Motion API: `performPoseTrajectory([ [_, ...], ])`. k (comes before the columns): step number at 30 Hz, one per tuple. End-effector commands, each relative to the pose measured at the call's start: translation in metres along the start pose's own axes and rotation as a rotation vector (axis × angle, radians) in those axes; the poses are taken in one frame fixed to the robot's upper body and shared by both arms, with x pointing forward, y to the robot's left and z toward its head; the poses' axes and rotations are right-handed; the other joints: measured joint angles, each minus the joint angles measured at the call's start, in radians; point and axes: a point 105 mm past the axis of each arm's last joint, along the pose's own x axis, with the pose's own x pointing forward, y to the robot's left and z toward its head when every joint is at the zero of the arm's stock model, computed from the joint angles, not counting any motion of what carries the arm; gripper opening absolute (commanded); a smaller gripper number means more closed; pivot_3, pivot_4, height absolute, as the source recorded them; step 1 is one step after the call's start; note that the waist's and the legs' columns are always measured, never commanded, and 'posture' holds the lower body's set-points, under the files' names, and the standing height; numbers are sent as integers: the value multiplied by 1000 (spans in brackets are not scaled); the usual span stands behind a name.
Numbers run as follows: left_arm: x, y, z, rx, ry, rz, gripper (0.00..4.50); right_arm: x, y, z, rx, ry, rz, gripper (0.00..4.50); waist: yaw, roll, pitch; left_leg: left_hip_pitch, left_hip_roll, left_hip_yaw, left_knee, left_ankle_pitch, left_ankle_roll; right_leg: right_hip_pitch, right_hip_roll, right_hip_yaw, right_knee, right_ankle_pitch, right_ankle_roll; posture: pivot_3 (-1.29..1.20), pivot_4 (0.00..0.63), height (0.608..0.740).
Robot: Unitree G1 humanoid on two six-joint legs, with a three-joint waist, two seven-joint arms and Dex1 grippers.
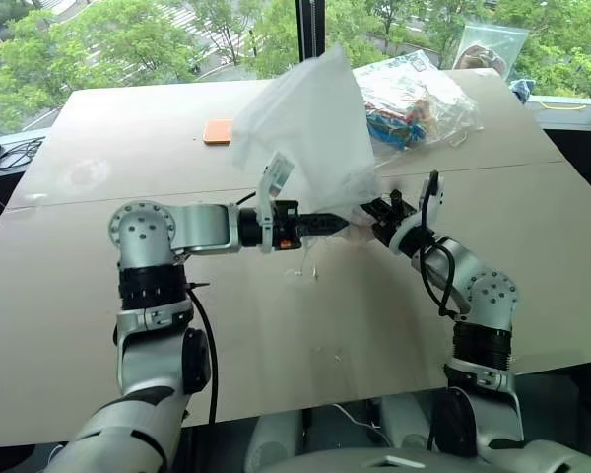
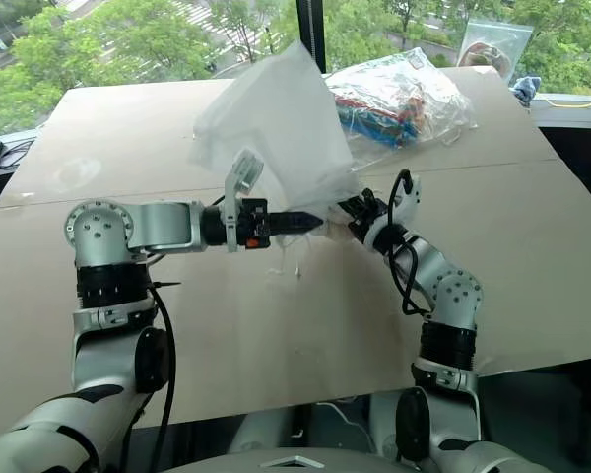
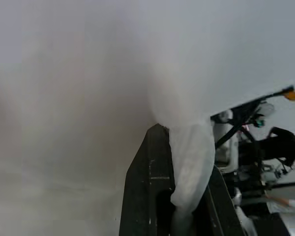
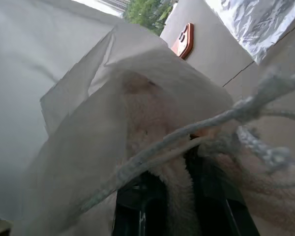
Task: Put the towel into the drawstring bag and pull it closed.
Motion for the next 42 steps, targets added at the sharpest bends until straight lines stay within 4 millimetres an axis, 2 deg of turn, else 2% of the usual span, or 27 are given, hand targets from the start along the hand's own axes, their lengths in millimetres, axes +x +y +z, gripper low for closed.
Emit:
performPoseTrajectory([
  [1, -4, -23, 13, -51, -57, -144, 0, 5, 19, -13, -330, 77, 12, 30, -1, 0, 0, 0, 0, 0, 0, 0, 0, 0, 0, 0, 0, 0, 0, 0, 150, 740],
  [5, -3, -7, 4, -112, -74, -86, 0, 20, 8, -36, -602, 125, -5, 30, 0, 0, 0, 1, -2, 1, 0, 0, 0, 0, 1, 1, 0, 0, 0, 0, 150, 740],
  [9, -5, 7, -9, -138, -71, -20, 0, 32, 12, -28, -426, 29, 29, 30, 4, 0, 0, 0, -2, 0, 0, 1, -1, 0, 1, 0, 0, 0, 0, 0, 150, 740],
  [13, -13, 27, -20, -168, -67, 116, 0, 29, 15, -26, -333, 30, 92, 30, 9, 0, 0, -1, 0, 0, 0, 2, -4, 0, -1, 0, -1, 0, 0, 0, 150, 740],
  [14, -16, 34, -24, -159, -56, 163, 0, 25, 12, -28, -355, 52, 92, 863, 9, 0, 0, -1, -1, 0, 0, 2, -4, 0, -1, 0, -1, 0, 0, 0, 150, 740],
  [16, -21, 44, -27, -137, -46, 236, 0, 16, 5, -33, -436, 108, 60, 1560, 10, 0, 0, 0, -1, 0, 0, 2, -3, 0, -1, 0, -1, 0, 0, 0, 150, 740],
  [18, -24, 50, -25, -140, -67, 269, 0, 8, -3, -37, -531, 158, 17, 2660, 15, 0, 0, -1, -3, -1, 0, 0, 0, 0, -1, -2, -2, 0, 0, 0, 150, 740],
  [19, -27, 55, -22, -134, -81, 295, 0, 3, -6, -39, -578, 186, 6, 3048, 16, 0, 0, -1, -4, -2, 0, 0, 0, 0, -1, -2, -2, 0, 0, 0, 150, 740],
  [22, -33, 64, -19, -92, -79, 355, 0, -9, -10, -40, -582, 222, -6, 3048, 12, 0, 0, -1, -4, -2, 0, 0, -1, 0, 0, -2, -2, 0, 0, 0, 150, 740],
  [24, -33, 63, -16, -78, -78, 344, 0, -12, -15, -41, -574, 242, -33, 3048, 7, 0, 0, 0, -3, -1, -1, 0, -1, 0, 1, -2, -2, 0, 0, 0, 150, 740],
  [28, -32, 61, -13, -56, -73, 327, 0, -10, -22, -48, -565, 272, -55, 3048, 6, 0, 0, 0, -3, -1, 0, 0, 0, 1, 1, -1, -2, 0, 0, 0, 150, 740],
  [30, -31, 57, -10, -47, -71, 309, 0, -2, -26, -53, -545, 277, -66, 3048, 7, 0, 0, 0, -3, -1, 0, 0, 0, 1, 1, -1, -2, 0, 0, 0, 150, 740],
  [33, -30, 50, -8, -33, -60, 278, 0, 15, -38, -58, -547, 257, -110, 2154, 5, 0, 0, 0, -3, -1, 0, 0, 0, 1, 1, -1, -2, 0, 0, 0, 150, 740],
  [34, -29, 49, -8, -33, -57, 268, 0, 19, -35, -57, -551, 231, -93, 1751, 4, 0, 0, 0, -3, -1, 0, 0, 0, 0, 1, -1, -2, 0, 0, 0, 150, 740],
  [36, -30, 47, -8, -35, -52, 264, 0, 27, -23, -52, -538, 167, -24, 540, 3, 0, 0, 0, -3, -1, 0, 0, 0, 0, 1, -1, -2, 0, 0, 0, 150, 740],
  [37, -31, 46, -8, -36, -49, 262, 0, 30, -16, -51, -535, 138, 22, 234, 3, 0, 0, 0, -3, -1, 0, 0, 0, 0, 1, -1, -2, 0, 0, 0, 150, 740],
  [38, -31, 46, -8, -44, -49, 257, 0, 32, -10, -49, -534, 114, 62, 35, 3, 0, 0, 0, -3, -1, 0, 0, 0, 0, 1, -1, -2, 0, 0, 0, 150, 740],
  [40, -32, 45, -10, -92, -36, 230, 0, 34, -2, -46, -550, 69, 130, 35, 4, 0, 0, 0, -3, -1, 0, 0, 0, 0, 1, -1, -2, 0, 0, 0, 150, 740],
  [42, -34, 48, -11, -88, -28, 262, 0, 32, 15, -44, -539, 31, 238, 35, 4, 0, 0, 0, -2, -2, 0, 0, 0, 0, 1, -1, -2, 0, 0, 0, 150, 740],
])
